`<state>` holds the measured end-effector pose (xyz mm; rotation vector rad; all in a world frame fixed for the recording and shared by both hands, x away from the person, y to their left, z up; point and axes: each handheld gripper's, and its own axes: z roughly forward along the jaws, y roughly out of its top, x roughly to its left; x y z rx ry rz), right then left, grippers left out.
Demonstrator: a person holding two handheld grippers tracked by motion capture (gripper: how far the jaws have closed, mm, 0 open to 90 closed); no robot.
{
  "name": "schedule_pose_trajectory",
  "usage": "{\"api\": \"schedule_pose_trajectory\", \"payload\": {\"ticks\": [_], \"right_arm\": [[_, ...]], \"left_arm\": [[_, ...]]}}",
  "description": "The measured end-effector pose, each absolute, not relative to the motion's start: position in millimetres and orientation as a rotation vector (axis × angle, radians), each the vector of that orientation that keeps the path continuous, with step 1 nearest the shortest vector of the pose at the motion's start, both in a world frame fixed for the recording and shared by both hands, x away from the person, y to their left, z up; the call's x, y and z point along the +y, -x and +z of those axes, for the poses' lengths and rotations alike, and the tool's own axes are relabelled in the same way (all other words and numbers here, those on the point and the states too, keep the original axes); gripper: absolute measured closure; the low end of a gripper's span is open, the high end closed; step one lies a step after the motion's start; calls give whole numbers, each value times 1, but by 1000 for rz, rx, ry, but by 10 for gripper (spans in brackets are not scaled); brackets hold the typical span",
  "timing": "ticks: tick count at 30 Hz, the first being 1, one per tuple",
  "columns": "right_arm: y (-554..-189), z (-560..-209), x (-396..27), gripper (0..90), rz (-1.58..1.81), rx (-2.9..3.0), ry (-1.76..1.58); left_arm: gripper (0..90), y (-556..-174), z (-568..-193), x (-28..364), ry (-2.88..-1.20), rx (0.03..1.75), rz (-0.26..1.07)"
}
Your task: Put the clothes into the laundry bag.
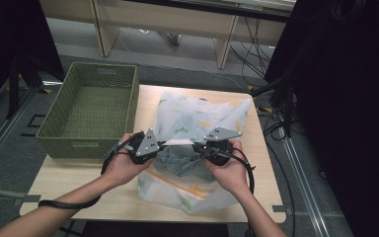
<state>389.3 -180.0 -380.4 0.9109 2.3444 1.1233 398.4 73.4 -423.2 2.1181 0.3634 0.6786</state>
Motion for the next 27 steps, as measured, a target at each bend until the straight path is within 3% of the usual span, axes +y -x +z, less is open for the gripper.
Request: {"api": "schedule_pose_trajectory", "payload": {"ticks": [6, 20, 27], "right_arm": [[-381, -386, -180, 897, 1063, 2411, -877], [-357, -430, -188, 893, 828, 2663, -876], [-354, -455, -185, 892, 707, 2784, -922]], "left_arm": [[879, -382, -427, 73, -2189, 252, 654], [876, -366, -458, 59, -2372, -7, 331], [874, -360, -476, 50, -2445, -76, 246]]}}
